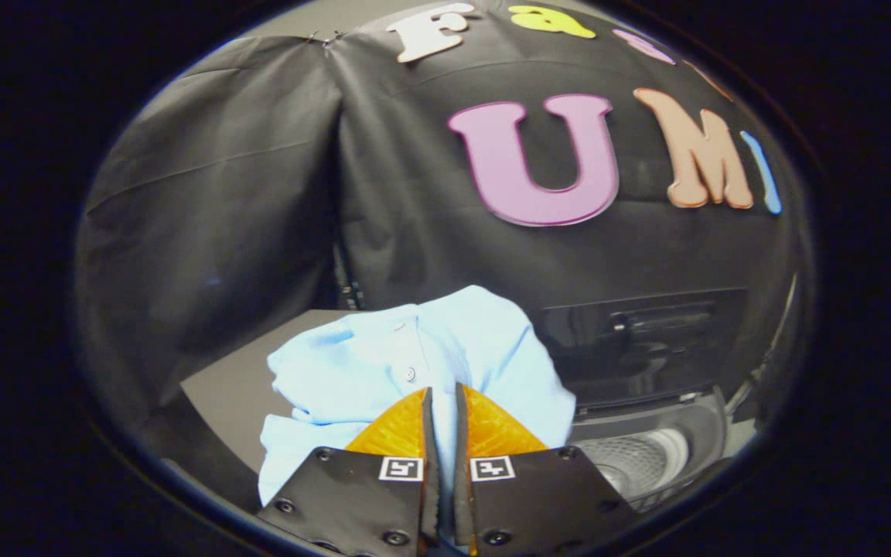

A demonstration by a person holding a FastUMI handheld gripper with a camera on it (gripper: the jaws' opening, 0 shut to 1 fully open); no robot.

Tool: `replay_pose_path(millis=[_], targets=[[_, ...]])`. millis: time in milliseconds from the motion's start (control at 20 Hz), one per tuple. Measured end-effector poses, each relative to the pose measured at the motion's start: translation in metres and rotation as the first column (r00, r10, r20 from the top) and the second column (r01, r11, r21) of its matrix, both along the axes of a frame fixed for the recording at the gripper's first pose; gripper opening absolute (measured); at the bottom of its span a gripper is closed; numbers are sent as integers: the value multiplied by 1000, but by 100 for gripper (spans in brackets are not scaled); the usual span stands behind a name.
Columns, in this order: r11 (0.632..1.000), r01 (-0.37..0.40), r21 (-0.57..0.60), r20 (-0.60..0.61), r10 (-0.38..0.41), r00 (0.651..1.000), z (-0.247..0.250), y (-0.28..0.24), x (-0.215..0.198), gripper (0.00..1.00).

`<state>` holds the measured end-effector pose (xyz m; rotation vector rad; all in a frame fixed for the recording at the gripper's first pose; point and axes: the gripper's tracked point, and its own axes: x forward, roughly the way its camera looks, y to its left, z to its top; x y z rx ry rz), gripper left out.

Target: Put the clothes into the washing machine and then close the washing machine lid.

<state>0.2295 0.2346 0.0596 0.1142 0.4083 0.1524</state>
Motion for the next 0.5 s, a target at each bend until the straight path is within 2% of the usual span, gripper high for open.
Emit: replay_pose_path(millis=[100, 250, 350, 500], targets=[[989, 122, -89, 6, -122, 993, -2, -63, 4, 8], [937, 275, -215, -1, -281, 960, -10, -143, -3, 29], [922, 323, -213, 16, -327, 945, -9, -167, -9, 29], [922, 346, -175, 8, -350, 937, -13, -176, -17, 28]])
